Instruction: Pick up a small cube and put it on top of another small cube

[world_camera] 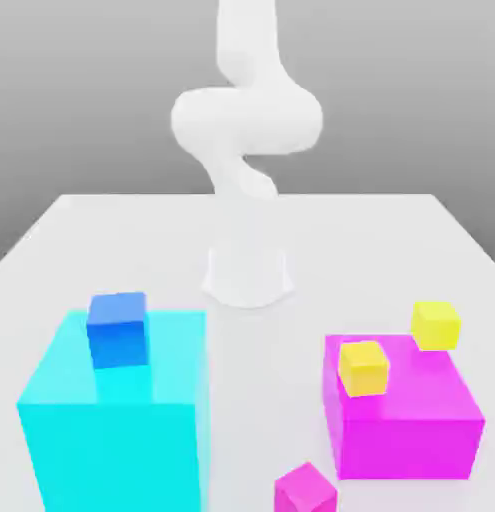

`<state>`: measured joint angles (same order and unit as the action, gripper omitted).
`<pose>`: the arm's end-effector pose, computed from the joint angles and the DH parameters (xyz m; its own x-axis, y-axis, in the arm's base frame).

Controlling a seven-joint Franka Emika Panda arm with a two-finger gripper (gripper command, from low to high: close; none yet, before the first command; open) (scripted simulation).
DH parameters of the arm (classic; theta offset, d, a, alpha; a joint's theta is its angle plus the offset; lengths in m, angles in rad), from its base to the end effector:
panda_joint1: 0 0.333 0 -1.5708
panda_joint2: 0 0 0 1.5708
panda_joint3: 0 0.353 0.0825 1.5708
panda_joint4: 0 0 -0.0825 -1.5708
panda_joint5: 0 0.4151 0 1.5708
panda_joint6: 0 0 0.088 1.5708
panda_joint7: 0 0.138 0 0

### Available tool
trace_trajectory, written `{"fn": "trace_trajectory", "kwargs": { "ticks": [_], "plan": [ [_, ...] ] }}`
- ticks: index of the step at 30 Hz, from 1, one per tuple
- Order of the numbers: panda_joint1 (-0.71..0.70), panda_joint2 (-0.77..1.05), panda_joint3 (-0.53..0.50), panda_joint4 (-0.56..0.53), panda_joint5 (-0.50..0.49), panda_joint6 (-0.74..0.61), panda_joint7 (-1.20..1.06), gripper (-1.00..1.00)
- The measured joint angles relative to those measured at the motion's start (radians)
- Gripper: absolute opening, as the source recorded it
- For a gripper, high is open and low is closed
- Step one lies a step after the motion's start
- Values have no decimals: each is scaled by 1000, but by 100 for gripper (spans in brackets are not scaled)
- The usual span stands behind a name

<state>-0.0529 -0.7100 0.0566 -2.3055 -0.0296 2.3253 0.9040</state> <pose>0.4074 0.0076 0.6820 0.4543 -0.7609 0.4632 -0.5921 -0.6465 -0.4812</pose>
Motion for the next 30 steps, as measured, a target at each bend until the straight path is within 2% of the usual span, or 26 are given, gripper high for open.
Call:
{"fn": "trace_trajectory", "kwargs": {
  "ticks": [10,19,24,30],
  "plan": [
    [-175,365,201,-22,-156,102,446,0],
    [-218,688,265,-42,-294,191,841,0],
    [-189,850,252,-57,-300,254,1011,0],
    [-168,1018,263,-78,-218,350,1141,0]
  ]
}}
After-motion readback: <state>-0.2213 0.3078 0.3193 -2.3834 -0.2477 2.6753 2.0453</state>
